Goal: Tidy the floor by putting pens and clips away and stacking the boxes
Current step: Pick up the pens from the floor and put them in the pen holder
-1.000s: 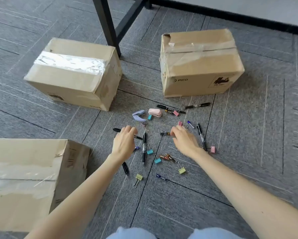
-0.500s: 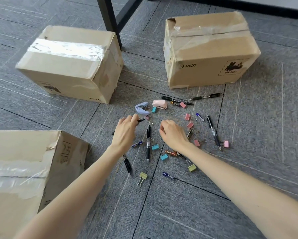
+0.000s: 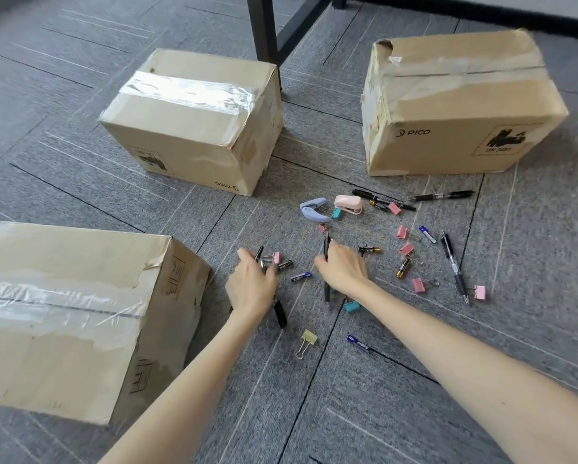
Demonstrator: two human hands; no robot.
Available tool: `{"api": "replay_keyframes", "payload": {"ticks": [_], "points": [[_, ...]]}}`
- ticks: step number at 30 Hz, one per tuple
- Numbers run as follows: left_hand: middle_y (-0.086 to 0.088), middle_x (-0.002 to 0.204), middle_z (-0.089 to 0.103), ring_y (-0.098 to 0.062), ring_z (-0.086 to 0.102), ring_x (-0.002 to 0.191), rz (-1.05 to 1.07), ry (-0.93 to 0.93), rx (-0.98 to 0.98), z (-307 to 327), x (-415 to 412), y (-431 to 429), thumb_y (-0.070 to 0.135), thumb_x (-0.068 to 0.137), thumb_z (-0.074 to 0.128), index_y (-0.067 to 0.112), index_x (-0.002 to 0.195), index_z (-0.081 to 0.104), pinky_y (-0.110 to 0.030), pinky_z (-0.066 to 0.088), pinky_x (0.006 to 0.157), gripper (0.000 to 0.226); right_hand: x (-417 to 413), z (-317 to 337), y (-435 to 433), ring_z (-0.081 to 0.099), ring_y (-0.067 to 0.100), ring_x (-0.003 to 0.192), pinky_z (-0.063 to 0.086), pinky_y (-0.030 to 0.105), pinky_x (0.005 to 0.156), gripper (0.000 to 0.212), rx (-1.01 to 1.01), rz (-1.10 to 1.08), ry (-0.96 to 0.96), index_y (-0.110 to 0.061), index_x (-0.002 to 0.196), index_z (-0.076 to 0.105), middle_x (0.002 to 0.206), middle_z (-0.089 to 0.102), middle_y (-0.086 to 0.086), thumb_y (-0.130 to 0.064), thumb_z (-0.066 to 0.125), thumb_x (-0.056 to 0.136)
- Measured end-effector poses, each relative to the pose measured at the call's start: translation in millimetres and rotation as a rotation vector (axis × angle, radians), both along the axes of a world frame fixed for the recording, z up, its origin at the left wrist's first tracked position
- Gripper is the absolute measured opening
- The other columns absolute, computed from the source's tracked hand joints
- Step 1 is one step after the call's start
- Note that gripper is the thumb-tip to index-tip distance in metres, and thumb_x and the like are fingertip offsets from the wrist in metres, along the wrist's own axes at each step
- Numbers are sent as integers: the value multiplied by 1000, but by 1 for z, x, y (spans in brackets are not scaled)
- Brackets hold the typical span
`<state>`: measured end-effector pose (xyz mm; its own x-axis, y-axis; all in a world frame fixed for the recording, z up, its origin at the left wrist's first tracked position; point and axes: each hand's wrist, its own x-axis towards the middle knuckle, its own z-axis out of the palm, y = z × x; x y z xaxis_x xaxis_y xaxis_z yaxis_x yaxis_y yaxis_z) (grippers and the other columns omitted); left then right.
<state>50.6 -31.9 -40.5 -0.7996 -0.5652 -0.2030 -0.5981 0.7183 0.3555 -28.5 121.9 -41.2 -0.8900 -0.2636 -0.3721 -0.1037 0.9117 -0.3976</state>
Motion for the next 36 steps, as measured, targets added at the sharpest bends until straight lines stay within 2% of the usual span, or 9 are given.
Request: {"api": "replay_keyframes", "payload": {"ticks": [4, 10, 15, 20, 25, 28, 30, 33, 36], "points": [[-15, 114, 60, -36, 63, 99, 113, -121, 78, -12, 14, 10, 40, 87, 64, 8, 106, 36, -38, 40, 71, 46, -3, 1, 3, 46, 13, 54, 34, 27, 46, 31, -24, -33, -78, -2, 112, 46, 67, 47, -3, -27, 32, 102], [-14, 112, 58, -35, 60, 102, 83, -58, 113, -5, 5, 23, 31, 94, 51, 7, 105, 48, -41, 45, 80, 27, -3, 10, 25, 64, 13, 53, 52, 34, 56, 38, -159, -51, -247, -3, 134, 31, 81, 62, 8, -24, 27, 103], [-8, 106, 55, -28, 56, 94, -89, 58, 160, 4, -11, 39, 31, 98, 41, 8, 101, 53, -38, 42, 74, 26, -7, 14, 49, 50, 20, 61, 39, 35, 57, 15, -168, -6, -207, -10, 106, 39, 78, 50, 5, -21, 30, 101], [-17, 97, 60, -34, 56, 88, -202, 31, 366, 11, -28, 70, 31, 102, 32, 11, 89, 41, -37, 37, 67, 25, -7, 18, 88, 45, 14, 56, 29, 30, 48, 20, -67, -8, -105, -9, 111, 45, 71, 49, 1, -22, 34, 102], [-23, 104, 61, -40, 58, 95, -297, -38, 512, 12, -49, 105, 30, 102, 30, 8, 93, 39, -39, 37, 68, 26, -16, 17, 135, 55, 24, 63, 41, 33, 57, 21, -38, -122, -20, -8, 108, 52, 80, 61, 8, -23, 41, 99], [-25, 105, 59, -41, 58, 94, -352, -66, 517, 13, -59, 124, 30, 103, 28, 8, 92, 35, -41, 40, 70, 25, -20, 17, 162, 55, 25, 60, 39, 31, 53, 16, 7, -211, 62, -9, 104, 56, 79, 65, 10, -19, 46, 97], [-24, 102, 59, -37, 56, 82, -374, -72, 558, 11, -65, 135, 30, 103, 29, 9, 90, 34, -39, 39, 67, 25, -21, 15, 178, 56, 23, 59, 37, 28, 49, 15, 51, -271, 112, -7, 103, 58, 77, 63, 8, -18, 50, 97], [-18, 96, 58, -26, 52, 69, -393, -61, 629, 8, -73, 148, 29, 103, 31, 8, 93, 39, -43, 51, 69, 25, -20, 10, 196, 55, 19, 68, 40, 27, 56, 18, 178, -340, 143, -6, 96, 57, 82, 58, 3, -24, 58, 95], [-16, 91, 63, -20, 56, 59, -404, -47, 676, 6, -82, 156, 27, 103, 35, 3, 104, 46, -36, 53, 57, 27, -23, 3, 203, 55, 19, 74, 42, 27, 59, 28, 217, -396, 139, -3, 104, 58, 97, 64, 8, -28, 63, 91]]}}
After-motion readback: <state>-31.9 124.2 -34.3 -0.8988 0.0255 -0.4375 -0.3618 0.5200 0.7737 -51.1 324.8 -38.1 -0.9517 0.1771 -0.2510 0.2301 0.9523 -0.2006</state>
